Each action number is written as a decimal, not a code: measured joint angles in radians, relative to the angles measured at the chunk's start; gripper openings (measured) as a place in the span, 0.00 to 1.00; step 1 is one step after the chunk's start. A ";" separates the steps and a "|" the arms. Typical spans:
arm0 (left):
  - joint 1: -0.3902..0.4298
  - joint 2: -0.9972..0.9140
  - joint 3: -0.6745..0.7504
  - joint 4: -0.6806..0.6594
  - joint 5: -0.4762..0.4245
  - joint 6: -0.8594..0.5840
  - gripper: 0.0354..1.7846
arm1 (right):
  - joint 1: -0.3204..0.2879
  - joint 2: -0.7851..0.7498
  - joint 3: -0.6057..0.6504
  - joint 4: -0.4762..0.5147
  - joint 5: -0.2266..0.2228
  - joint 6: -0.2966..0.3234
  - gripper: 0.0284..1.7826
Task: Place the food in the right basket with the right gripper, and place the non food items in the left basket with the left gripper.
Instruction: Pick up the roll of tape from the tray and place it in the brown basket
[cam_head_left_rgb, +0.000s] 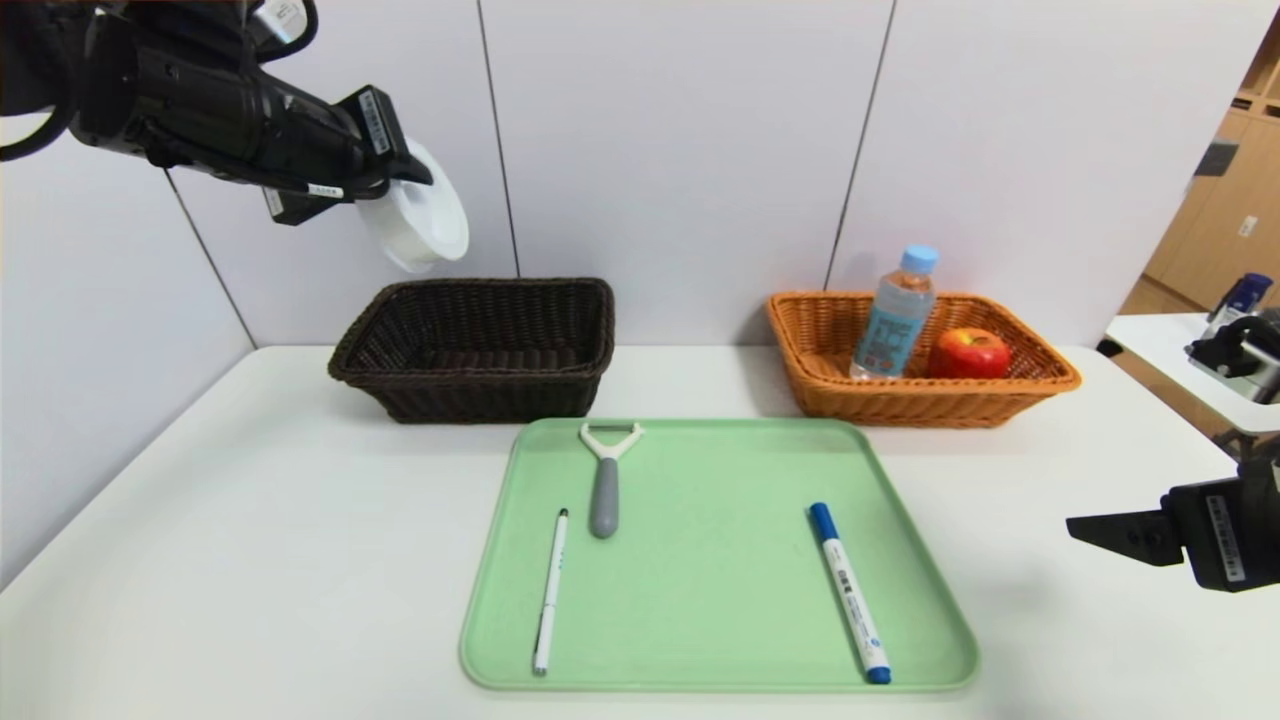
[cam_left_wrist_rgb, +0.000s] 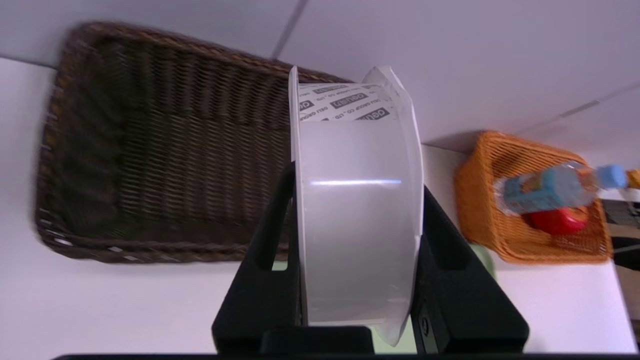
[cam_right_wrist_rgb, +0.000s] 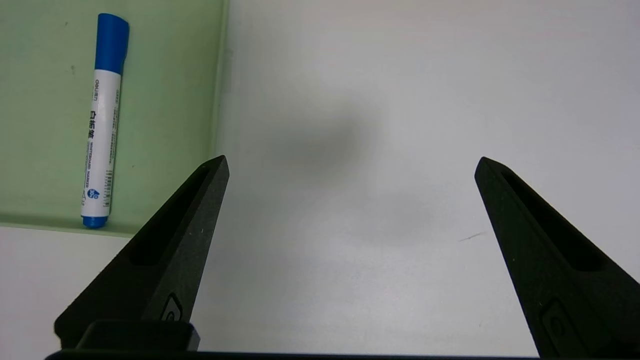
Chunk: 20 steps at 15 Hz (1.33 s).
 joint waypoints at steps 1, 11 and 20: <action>0.045 0.020 0.001 -0.014 -0.010 0.039 0.31 | -0.001 0.000 0.003 0.000 0.000 0.000 0.95; 0.153 0.216 0.010 -0.039 -0.047 0.221 0.31 | -0.007 0.009 0.006 -0.001 -0.001 0.001 0.95; 0.167 0.319 0.009 -0.085 -0.046 0.309 0.31 | -0.007 0.008 0.015 0.000 0.000 0.002 0.95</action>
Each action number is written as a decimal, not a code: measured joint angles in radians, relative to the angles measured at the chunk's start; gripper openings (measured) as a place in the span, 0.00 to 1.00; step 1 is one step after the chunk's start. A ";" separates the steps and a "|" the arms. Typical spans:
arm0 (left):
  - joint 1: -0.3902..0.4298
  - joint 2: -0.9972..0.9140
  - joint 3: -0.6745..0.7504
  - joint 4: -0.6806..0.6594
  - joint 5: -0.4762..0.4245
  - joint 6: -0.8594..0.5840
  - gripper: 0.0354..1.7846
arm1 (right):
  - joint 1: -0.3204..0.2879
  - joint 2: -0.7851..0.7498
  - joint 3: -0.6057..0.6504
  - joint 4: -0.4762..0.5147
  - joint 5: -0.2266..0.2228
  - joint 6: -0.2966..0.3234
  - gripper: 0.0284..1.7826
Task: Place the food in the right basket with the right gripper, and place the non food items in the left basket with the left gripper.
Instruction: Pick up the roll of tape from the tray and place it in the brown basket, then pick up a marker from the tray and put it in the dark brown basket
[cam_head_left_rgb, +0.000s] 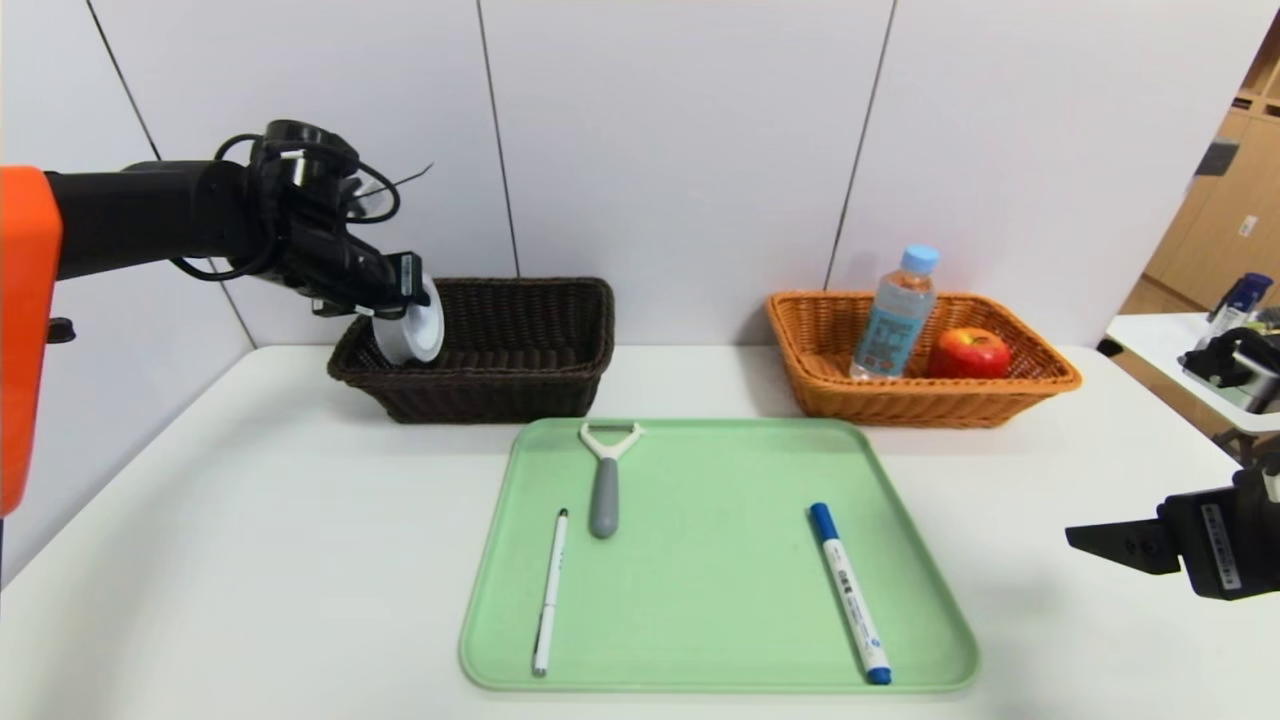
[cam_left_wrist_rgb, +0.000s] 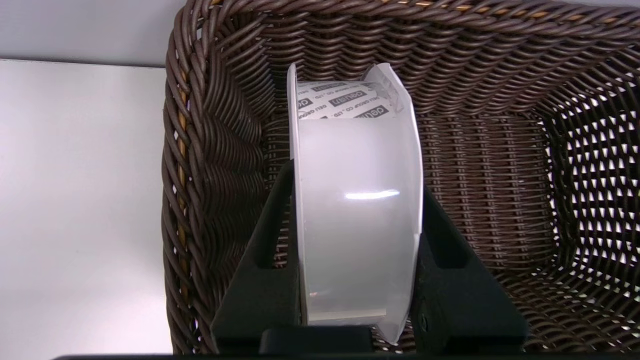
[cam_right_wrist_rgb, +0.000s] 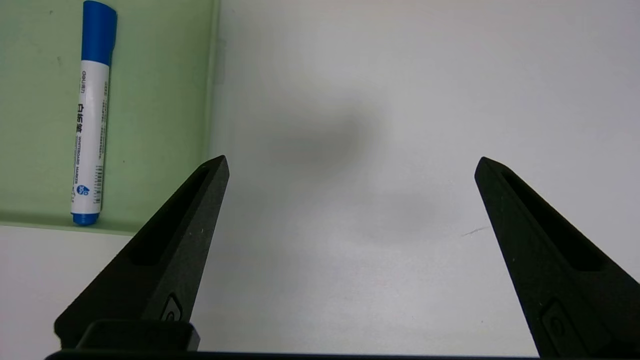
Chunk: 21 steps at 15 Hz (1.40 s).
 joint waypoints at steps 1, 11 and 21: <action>0.001 0.007 0.000 0.000 0.000 0.000 0.37 | 0.000 0.000 0.000 0.000 0.000 0.000 0.95; -0.018 -0.111 -0.003 -0.025 -0.001 -0.007 0.79 | -0.002 -0.001 0.015 -0.001 0.000 0.000 0.95; -0.586 -0.350 0.002 0.715 0.242 -0.432 0.91 | -0.002 0.024 0.017 -0.002 0.003 -0.004 0.95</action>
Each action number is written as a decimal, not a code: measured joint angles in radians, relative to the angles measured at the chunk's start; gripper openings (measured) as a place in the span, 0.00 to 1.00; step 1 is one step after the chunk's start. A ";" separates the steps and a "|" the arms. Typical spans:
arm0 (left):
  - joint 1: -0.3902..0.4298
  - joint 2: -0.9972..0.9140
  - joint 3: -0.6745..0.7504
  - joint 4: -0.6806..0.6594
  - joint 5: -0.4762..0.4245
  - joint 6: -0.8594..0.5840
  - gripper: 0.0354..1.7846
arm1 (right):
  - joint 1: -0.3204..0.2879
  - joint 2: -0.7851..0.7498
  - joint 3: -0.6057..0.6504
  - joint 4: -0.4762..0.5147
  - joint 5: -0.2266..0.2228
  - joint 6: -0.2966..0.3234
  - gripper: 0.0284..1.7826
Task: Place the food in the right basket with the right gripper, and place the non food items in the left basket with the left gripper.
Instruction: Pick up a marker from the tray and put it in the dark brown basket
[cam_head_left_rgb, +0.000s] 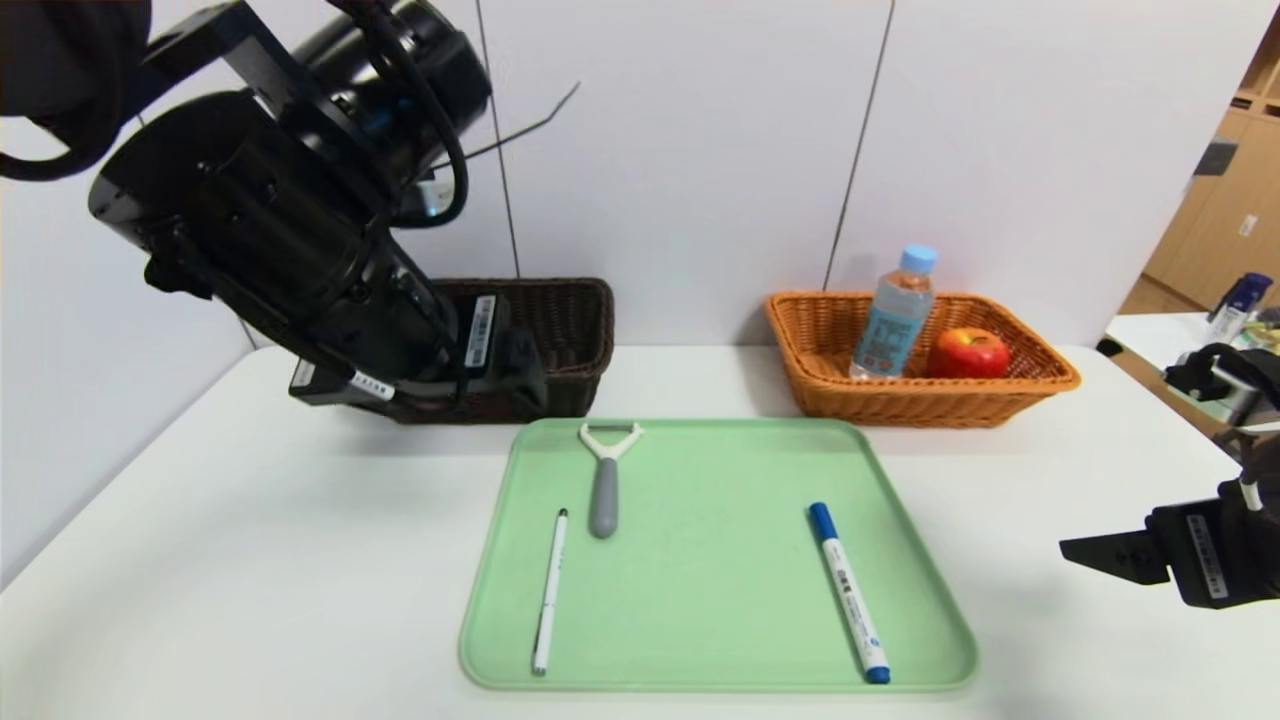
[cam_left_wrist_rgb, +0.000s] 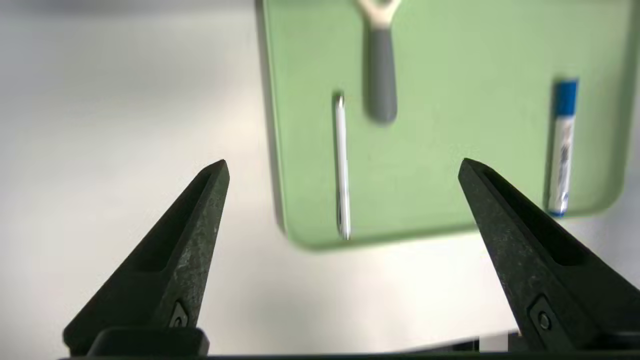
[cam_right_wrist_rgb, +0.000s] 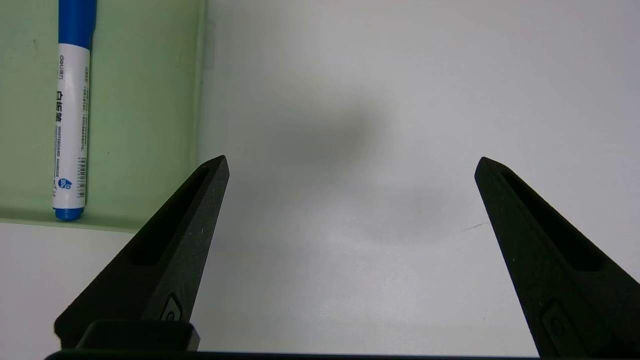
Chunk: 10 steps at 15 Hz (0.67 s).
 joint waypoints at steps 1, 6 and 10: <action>-0.028 0.006 0.001 0.049 -0.002 -0.020 0.92 | 0.000 0.002 0.002 0.000 0.001 0.001 0.95; -0.073 0.062 0.075 0.062 -0.029 -0.047 0.93 | 0.002 0.012 0.011 -0.002 0.005 0.003 0.95; -0.087 0.122 0.087 0.033 -0.087 -0.043 0.94 | 0.000 0.019 0.013 -0.002 0.005 0.003 0.95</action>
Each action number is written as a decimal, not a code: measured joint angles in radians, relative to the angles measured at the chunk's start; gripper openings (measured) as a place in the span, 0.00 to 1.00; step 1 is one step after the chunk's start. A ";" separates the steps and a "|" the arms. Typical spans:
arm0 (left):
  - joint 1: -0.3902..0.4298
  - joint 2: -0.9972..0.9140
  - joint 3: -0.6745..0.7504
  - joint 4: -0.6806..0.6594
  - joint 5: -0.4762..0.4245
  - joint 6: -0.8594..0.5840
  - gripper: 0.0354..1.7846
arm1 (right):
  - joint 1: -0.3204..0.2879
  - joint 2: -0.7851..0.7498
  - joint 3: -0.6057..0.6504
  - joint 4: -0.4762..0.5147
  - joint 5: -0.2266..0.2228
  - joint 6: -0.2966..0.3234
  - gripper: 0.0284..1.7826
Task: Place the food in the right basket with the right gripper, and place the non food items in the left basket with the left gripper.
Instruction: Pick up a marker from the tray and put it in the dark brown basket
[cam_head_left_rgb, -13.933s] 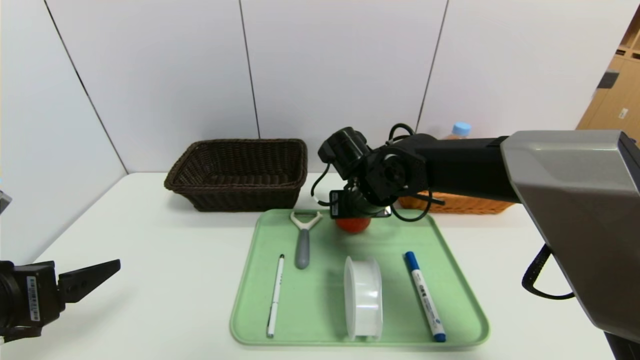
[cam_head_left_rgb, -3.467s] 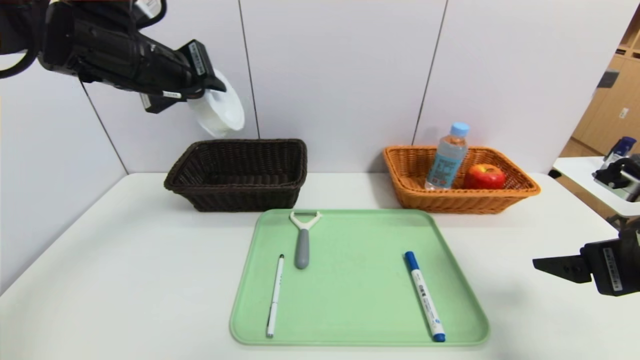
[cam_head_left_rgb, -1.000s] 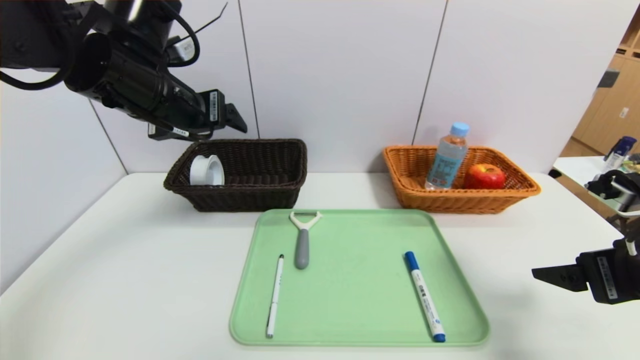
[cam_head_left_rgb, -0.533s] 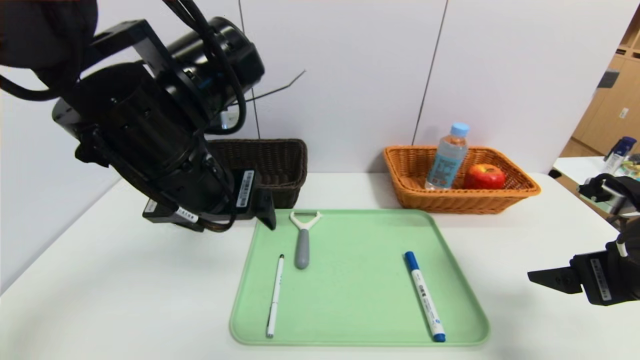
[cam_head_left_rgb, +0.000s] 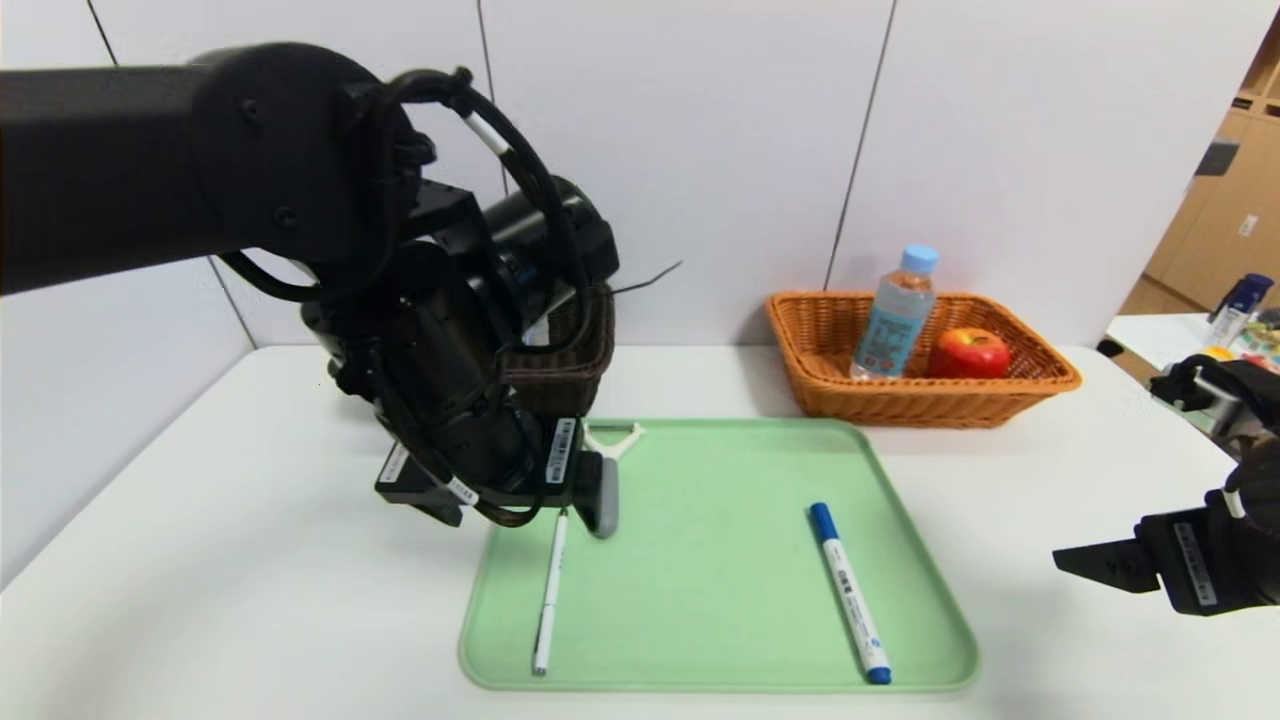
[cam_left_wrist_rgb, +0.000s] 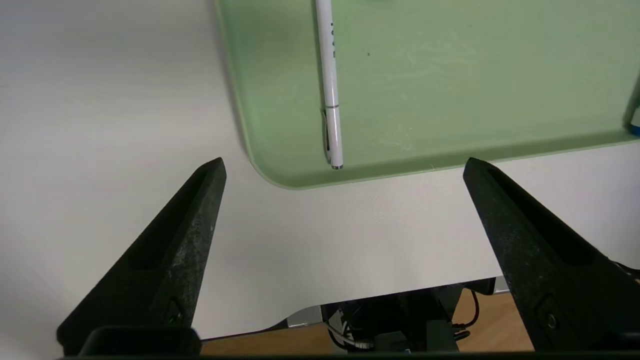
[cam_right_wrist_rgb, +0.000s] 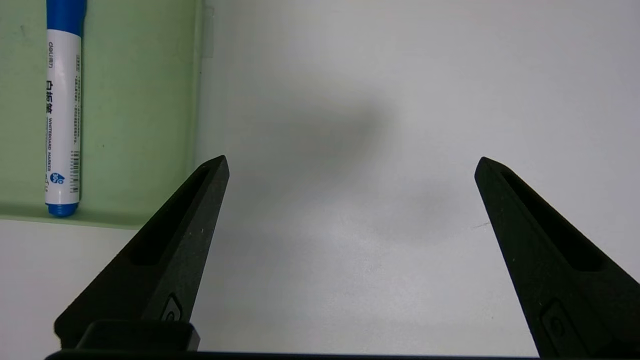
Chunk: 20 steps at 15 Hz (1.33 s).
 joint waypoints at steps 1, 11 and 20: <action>-0.011 0.017 0.000 0.000 0.005 -0.003 0.94 | 0.000 0.002 0.000 0.000 0.000 0.000 0.95; -0.028 0.137 0.036 -0.053 -0.008 -0.065 0.94 | 0.000 0.025 0.005 -0.039 -0.005 0.000 0.95; -0.027 0.163 0.122 -0.126 -0.001 -0.087 0.94 | 0.000 0.027 0.006 -0.040 -0.005 0.000 0.95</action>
